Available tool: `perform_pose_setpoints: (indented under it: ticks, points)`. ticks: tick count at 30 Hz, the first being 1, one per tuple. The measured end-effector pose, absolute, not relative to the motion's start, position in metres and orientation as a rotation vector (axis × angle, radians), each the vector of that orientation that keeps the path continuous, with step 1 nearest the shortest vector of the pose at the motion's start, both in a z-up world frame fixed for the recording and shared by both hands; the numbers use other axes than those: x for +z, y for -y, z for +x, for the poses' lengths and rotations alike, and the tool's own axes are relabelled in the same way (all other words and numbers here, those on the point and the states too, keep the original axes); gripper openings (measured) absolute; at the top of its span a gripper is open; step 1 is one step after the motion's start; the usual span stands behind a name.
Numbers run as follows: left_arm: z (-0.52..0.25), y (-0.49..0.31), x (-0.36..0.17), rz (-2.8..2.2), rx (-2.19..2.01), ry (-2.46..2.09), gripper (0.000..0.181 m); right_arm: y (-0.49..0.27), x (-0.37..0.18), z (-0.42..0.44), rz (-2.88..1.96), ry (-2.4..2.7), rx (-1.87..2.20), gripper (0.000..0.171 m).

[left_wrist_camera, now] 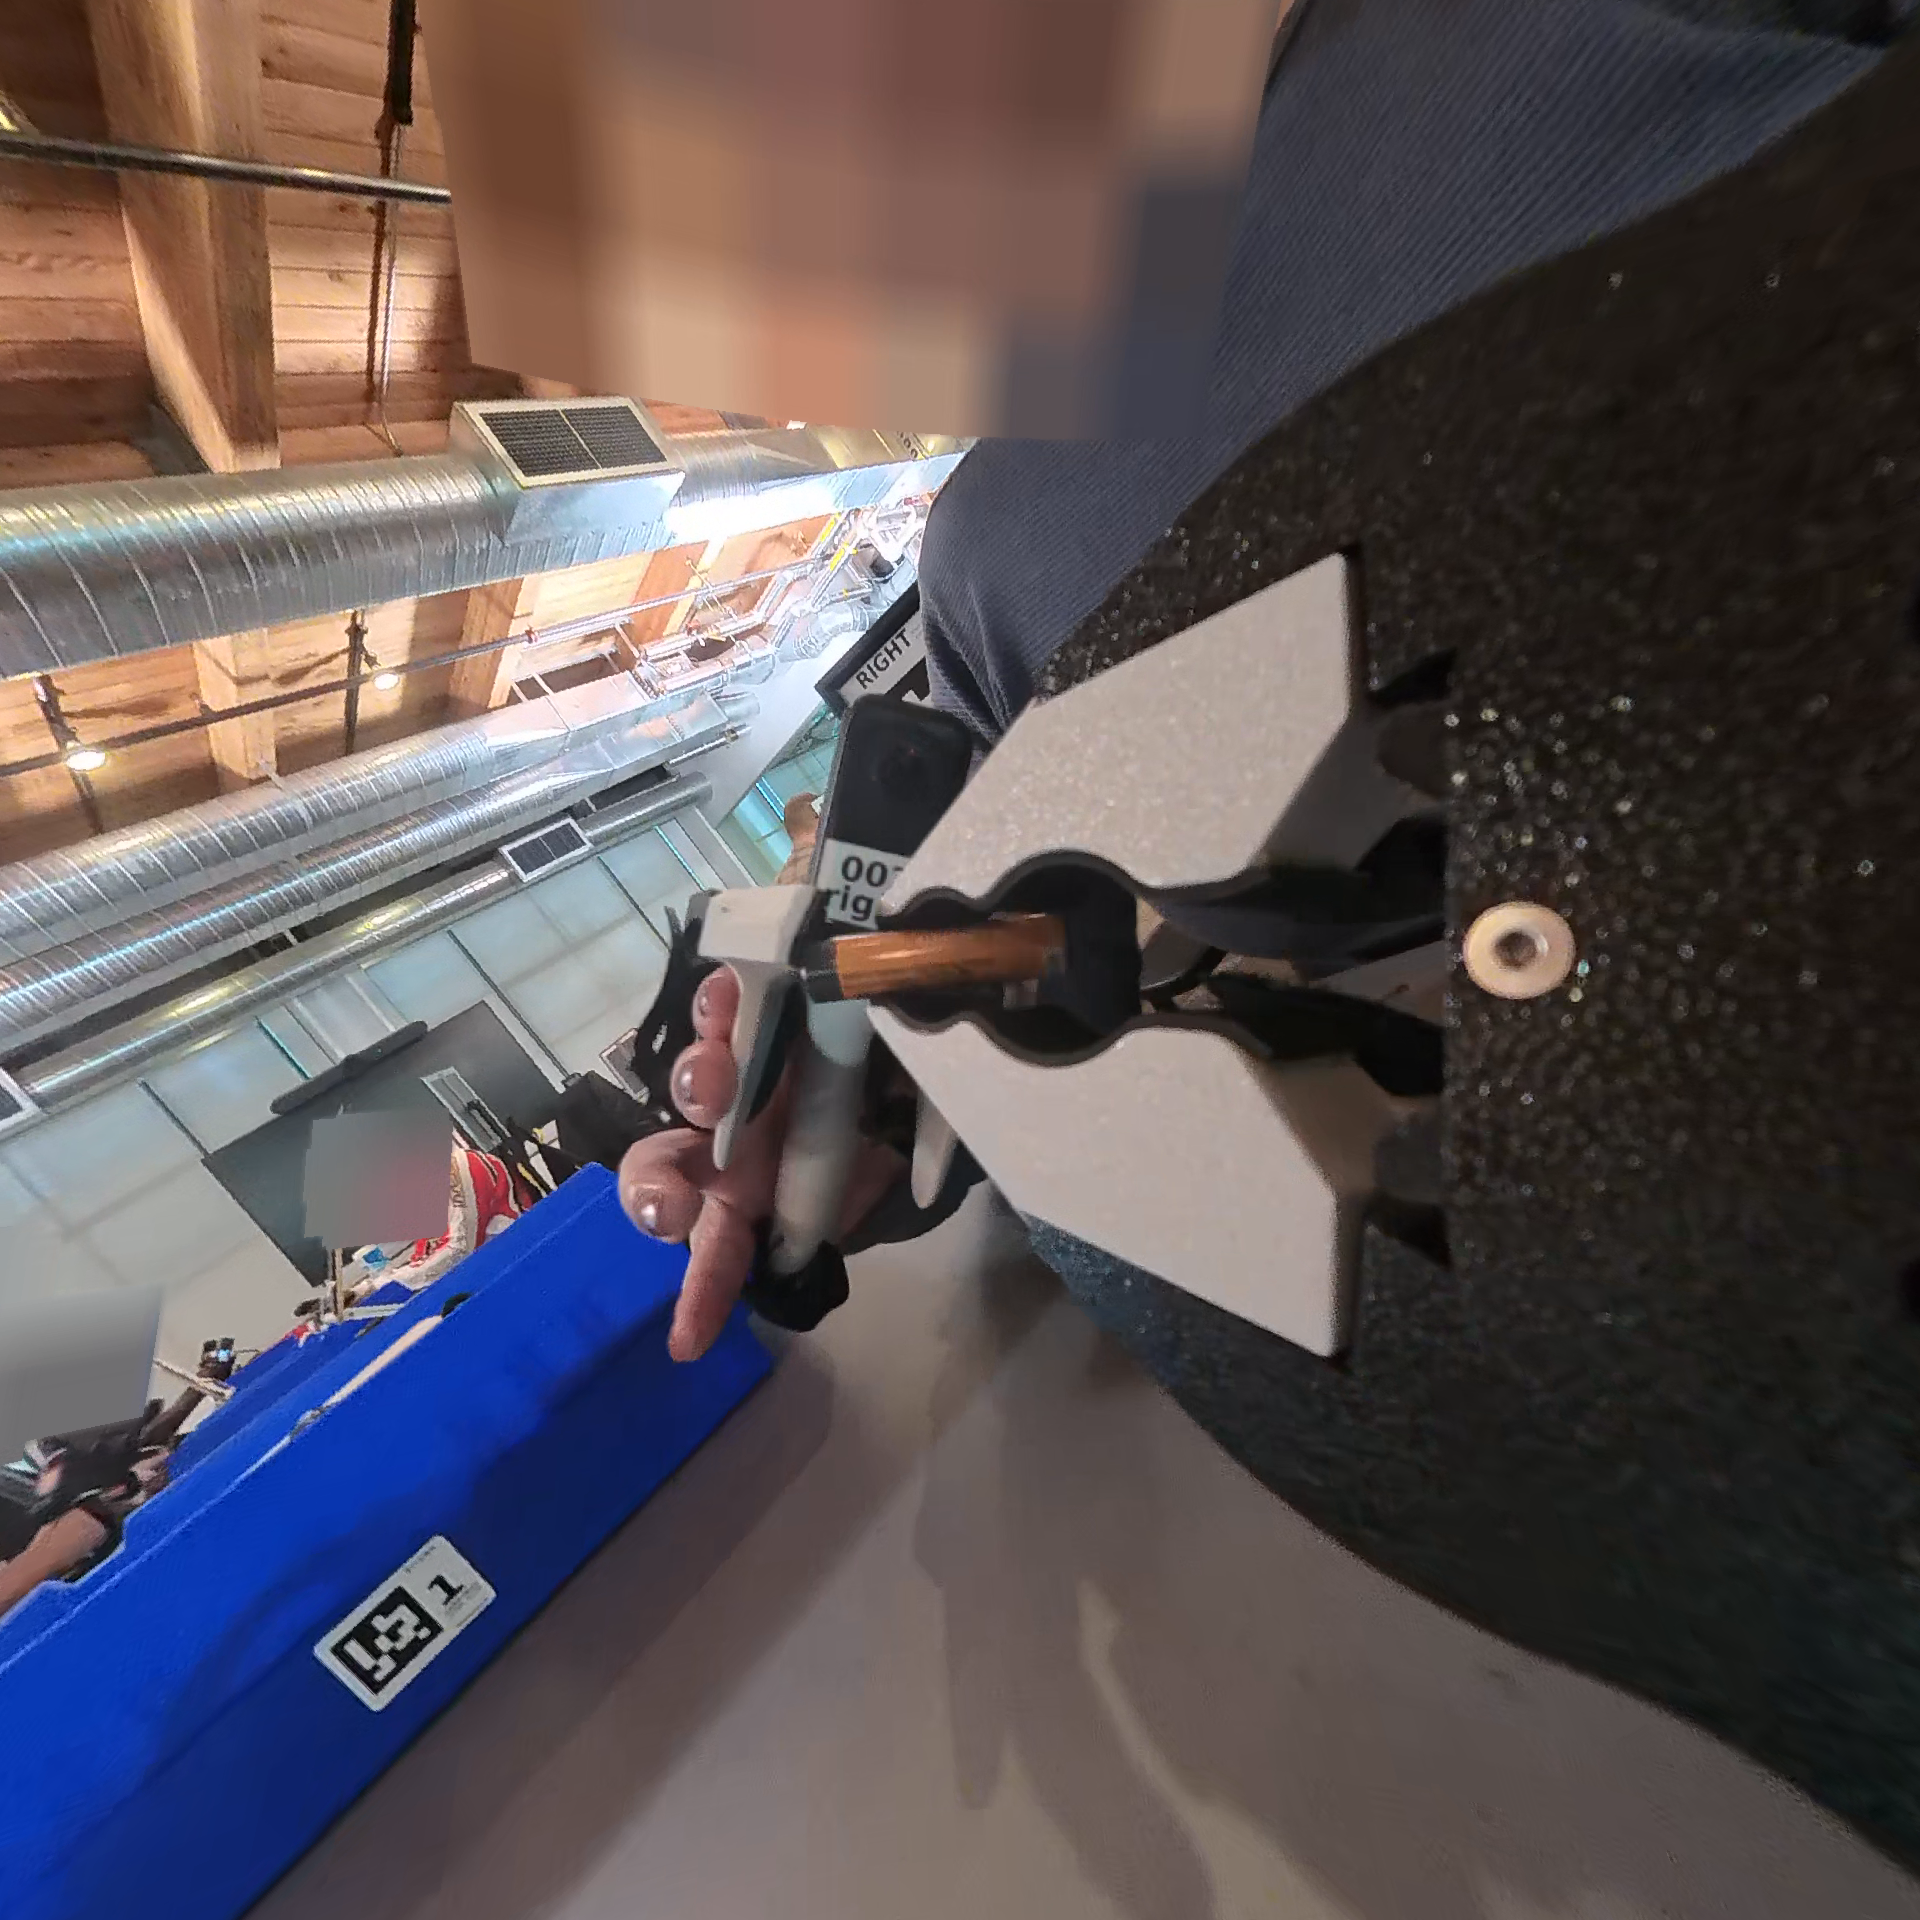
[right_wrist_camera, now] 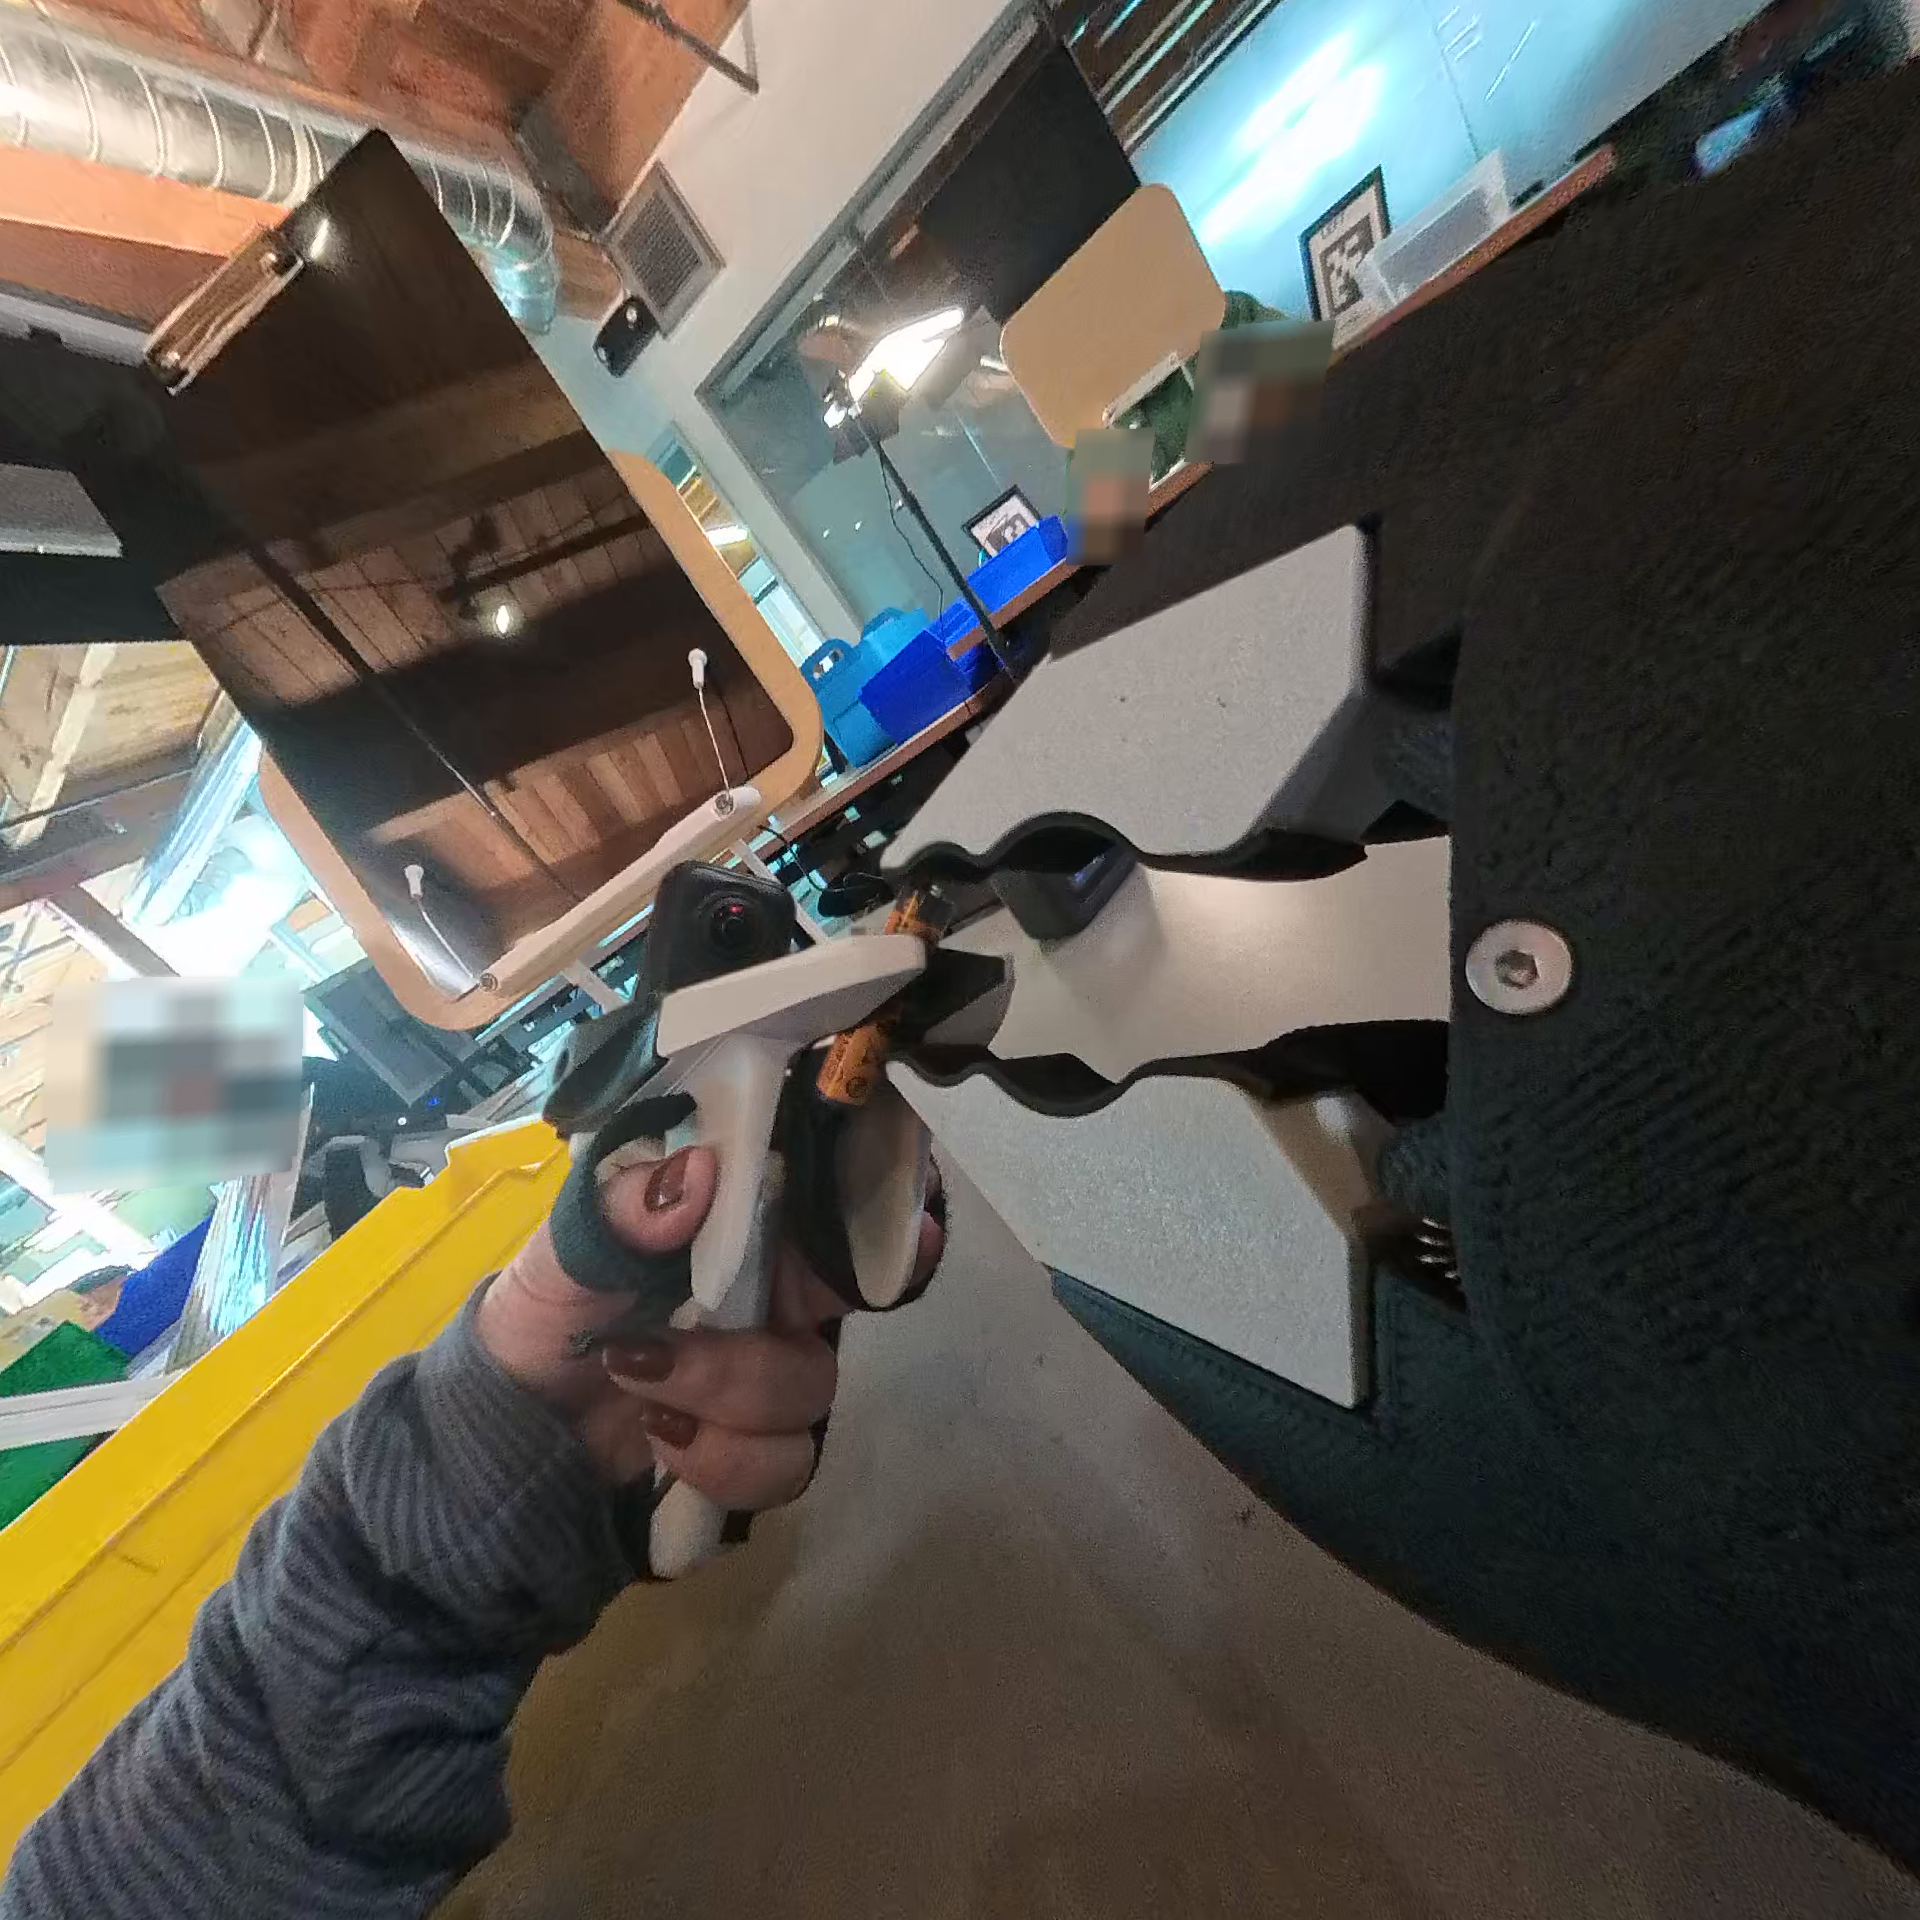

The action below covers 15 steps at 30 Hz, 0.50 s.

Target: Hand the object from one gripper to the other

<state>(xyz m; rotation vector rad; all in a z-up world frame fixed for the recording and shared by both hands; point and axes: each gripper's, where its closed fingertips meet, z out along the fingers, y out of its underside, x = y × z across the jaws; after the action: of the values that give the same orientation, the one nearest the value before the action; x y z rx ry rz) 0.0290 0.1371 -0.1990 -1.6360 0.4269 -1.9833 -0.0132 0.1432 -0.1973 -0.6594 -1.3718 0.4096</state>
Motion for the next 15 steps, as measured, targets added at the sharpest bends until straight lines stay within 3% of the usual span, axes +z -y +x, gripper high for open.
perform_pose_setpoints:
  ticks: [7,12,15]
  points:
    - [0.02,-0.149,-0.199,-1.62,-1.667,-0.523,0.007,-0.148,-0.195,-0.011,-0.797,1.331,0.623,0.026]
    - [0.001,-0.172,-0.205,-1.545,-0.738,-0.815,0.008,-0.166,-0.182,-0.004,-1.138,1.112,1.169,0.041]
    - [-0.007,-0.181,-0.209,-1.405,-0.09,-1.033,0.007,-0.171,-0.191,-0.006,-1.316,1.07,1.357,0.031]
